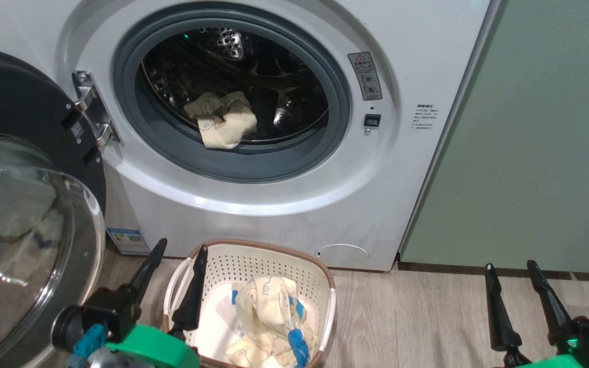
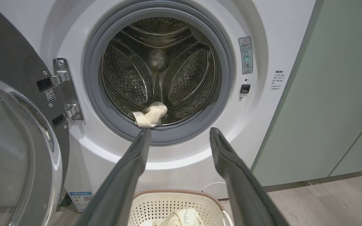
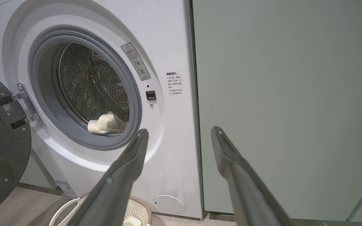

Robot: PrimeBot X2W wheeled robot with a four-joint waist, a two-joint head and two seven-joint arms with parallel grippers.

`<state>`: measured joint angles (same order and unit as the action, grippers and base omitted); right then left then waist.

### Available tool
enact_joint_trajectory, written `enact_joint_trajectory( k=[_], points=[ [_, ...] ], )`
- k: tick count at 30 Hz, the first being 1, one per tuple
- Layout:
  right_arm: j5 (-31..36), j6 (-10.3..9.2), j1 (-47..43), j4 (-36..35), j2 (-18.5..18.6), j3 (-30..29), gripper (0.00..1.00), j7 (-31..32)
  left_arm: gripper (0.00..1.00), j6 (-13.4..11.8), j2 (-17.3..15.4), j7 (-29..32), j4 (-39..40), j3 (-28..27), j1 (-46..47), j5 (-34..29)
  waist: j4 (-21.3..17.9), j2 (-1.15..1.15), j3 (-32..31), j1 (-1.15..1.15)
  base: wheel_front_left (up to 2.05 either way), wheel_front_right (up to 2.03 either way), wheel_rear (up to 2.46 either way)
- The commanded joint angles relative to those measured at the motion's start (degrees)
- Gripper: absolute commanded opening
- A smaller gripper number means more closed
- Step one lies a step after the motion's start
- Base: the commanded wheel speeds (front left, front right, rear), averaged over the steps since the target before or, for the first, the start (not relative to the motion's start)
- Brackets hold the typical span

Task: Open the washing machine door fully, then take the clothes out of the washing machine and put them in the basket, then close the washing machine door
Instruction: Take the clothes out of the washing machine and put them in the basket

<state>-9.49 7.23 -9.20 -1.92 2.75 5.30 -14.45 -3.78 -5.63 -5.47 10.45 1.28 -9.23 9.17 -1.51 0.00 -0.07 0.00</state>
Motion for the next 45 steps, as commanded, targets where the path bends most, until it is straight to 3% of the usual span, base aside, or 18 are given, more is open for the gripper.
enact_joint_trajectory(
  k=[1, 13, 22, 34, 41, 45],
  points=[
    [0.05, 0.25, 1.7, -1.63, 0.21, 1.18, 1.0, -0.55, 1.0, -0.5, -0.63, -0.23, 2.28, -1.92, 2.33, 0.19, -0.04, 0.0, 0.05, 0.0, 0.0, 0.0, 0.0],
    [0.01, 0.25, 2.06, -1.63, 0.17, 1.4, 1.0, -0.55, 1.0, -0.73, -0.73, -0.81, 0.42, -1.62, 3.93, 0.94, -0.35, 0.0, 1.12, 0.0, 0.0, 0.0, 0.0],
    [0.17, 0.25, 3.41, -2.06, 0.18, 1.34, 1.0, -0.55, 1.0, 0.46, -0.69, -2.09, -4.13, -0.51, 9.58, 2.11, -0.63, 0.0, 5.23, 0.0, 0.0, 0.0, 0.0],
    [-0.02, 0.25, 7.8, -4.08, 0.27, 0.23, 1.0, -0.55, 1.0, 2.59, -2.4, -4.57, -16.82, 0.53, 26.03, 2.25, -3.36, 0.0, 16.48, 0.0, 0.0, 0.0, 0.0],
    [-0.74, 0.25, 10.89, -4.98, 0.16, 0.39, 1.0, -0.55, 1.0, 4.02, -4.91, -3.57, -25.48, 0.56, 38.01, 2.2, -5.77, 0.0, 23.41, 0.0, 0.0, 0.0, 0.0],
    [-2.69, 0.25, 13.27, -5.37, 0.14, 0.45, 1.0, -0.55, 1.0, 4.32, -7.9, -2.09, -31.75, 0.74, 46.77, 0.82, -7.97, 0.0, 27.58, 0.0, 0.0, 0.0, 0.0]
  ],
)
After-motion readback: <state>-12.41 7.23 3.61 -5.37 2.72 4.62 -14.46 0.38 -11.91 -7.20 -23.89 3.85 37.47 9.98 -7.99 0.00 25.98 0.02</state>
